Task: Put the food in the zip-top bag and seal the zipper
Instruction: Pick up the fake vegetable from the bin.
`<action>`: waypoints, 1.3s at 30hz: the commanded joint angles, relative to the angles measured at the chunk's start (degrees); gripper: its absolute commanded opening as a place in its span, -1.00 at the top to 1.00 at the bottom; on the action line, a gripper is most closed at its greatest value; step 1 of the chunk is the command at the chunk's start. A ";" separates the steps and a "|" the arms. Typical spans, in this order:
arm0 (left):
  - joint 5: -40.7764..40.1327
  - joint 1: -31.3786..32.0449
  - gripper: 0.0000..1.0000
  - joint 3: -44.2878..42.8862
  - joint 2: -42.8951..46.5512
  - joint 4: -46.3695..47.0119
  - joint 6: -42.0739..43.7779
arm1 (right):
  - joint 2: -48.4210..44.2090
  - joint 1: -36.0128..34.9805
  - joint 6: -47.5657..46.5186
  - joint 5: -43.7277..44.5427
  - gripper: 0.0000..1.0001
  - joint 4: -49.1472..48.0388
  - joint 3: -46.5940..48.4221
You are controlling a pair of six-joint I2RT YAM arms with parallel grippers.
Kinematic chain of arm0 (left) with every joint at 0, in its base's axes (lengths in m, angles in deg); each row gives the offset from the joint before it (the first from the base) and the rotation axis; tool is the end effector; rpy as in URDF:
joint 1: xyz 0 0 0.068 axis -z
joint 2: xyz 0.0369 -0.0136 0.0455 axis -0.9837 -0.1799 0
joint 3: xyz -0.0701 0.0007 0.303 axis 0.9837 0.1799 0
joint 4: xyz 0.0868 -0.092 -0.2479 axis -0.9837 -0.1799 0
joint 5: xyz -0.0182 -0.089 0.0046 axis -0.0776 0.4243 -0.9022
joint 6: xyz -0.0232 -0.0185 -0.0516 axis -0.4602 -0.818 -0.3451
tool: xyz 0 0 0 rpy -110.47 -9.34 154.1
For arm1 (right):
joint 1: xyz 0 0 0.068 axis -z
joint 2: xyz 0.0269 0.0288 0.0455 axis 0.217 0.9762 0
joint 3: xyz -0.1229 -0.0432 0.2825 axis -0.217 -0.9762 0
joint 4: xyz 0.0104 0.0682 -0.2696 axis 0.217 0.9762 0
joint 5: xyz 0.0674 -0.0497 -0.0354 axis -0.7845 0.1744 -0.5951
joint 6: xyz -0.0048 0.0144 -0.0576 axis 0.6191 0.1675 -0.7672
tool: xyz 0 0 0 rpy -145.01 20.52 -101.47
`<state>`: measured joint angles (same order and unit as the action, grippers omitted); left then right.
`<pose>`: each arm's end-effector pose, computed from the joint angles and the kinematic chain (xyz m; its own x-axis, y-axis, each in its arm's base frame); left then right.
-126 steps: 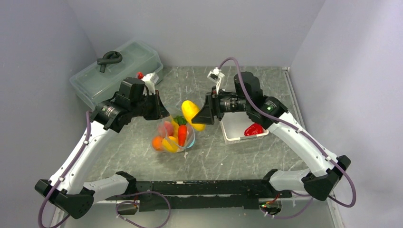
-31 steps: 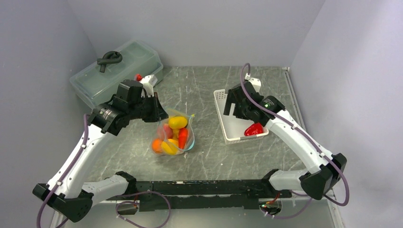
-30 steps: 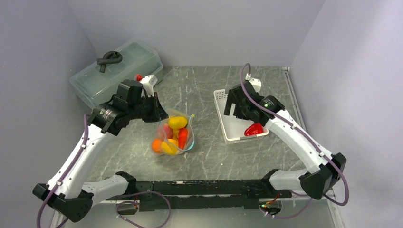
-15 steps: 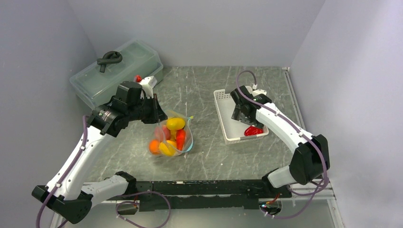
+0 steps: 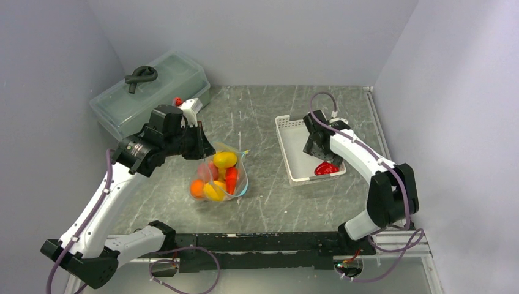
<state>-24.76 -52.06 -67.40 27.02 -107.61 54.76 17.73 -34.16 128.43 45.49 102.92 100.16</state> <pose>0.1735 -0.1010 0.4293 -0.7758 -0.1329 -0.6169 0.2511 0.8318 -0.4950 0.2849 0.0909 0.2680 -0.7338 0.4320 -0.5243 0.5490 0.8316 -0.0833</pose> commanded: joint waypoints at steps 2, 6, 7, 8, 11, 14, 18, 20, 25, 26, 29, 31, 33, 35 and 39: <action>0.13 -0.41 1.00 -1.54 0.45 1.44 0.97 | 1.29 1.57 -0.62 -1.51 -0.90 -3.26 -1.29; 0.10 -0.41 1.00 -1.42 0.36 1.52 1.08 | 2.34 2.11 -1.08 -2.86 -0.90 -4.26 -2.11; 0.12 -0.41 1.00 -1.31 0.35 1.61 1.02 | 2.56 2.18 -1.13 -3.04 -0.90 -4.42 -2.37; 0.07 -0.41 1.00 -1.35 0.35 1.62 0.99 | 2.91 2.27 -1.20 -3.29 -0.90 -4.54 -2.61; 0.03 -0.46 1.00 -1.09 0.43 1.74 0.98 | 3.89 2.51 -1.31 -3.84 -0.90 -5.27 -3.29; -0.05 -0.55 1.00 -0.95 0.60 1.71 0.76 | 5.07 2.71 -1.48 -4.46 -0.90 -6.15 -3.83; -0.20 -0.50 1.00 -0.95 0.87 1.45 0.58 | 6.89 2.82 -1.77 -4.80 -0.88 -7.23 -4.39; -0.31 -0.52 1.00 -1.00 1.04 1.23 0.47 | 7.68 2.88 -1.92 -5.13 -0.87 -7.63 -4.56; -0.56 -0.50 1.00 -0.72 1.60 0.90 0.13 | 9.35 2.95 -1.64 -4.55 -0.85 -8.33 -5.31; -0.58 -0.50 1.00 -0.54 1.80 0.91 -0.02 | 9.77 2.91 -1.66 -4.45 -0.86 -8.34 -5.38; -0.66 -0.50 1.00 -0.37 2.10 0.96 -0.25 | 10.85 2.98 -1.57 -3.77 -0.86 -8.75 -5.66; -0.60 -0.55 1.00 -0.45 2.11 0.87 -0.32 | 11.87 3.16 -1.93 -4.10 -0.85 -8.35 -5.27; -0.56 -0.53 1.00 -0.60 2.09 0.66 -0.34 | 12.31 3.17 -2.36 -4.05 -0.85 -7.70 -4.79; -0.67 -0.50 1.00 -0.42 2.34 0.80 -0.43 | 12.27 3.17 -2.74 -2.98 -0.85 -6.89 -4.49; -0.47 -0.50 1.00 1.07 2.85 2.03 -0.69 | 12.34 3.17 -3.03 0.24 -0.85 -3.83 -2.92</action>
<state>-25.18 -52.32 -67.14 27.90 -108.73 54.59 26.49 -32.11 123.16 49.34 100.28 98.32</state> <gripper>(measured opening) 0.014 0.932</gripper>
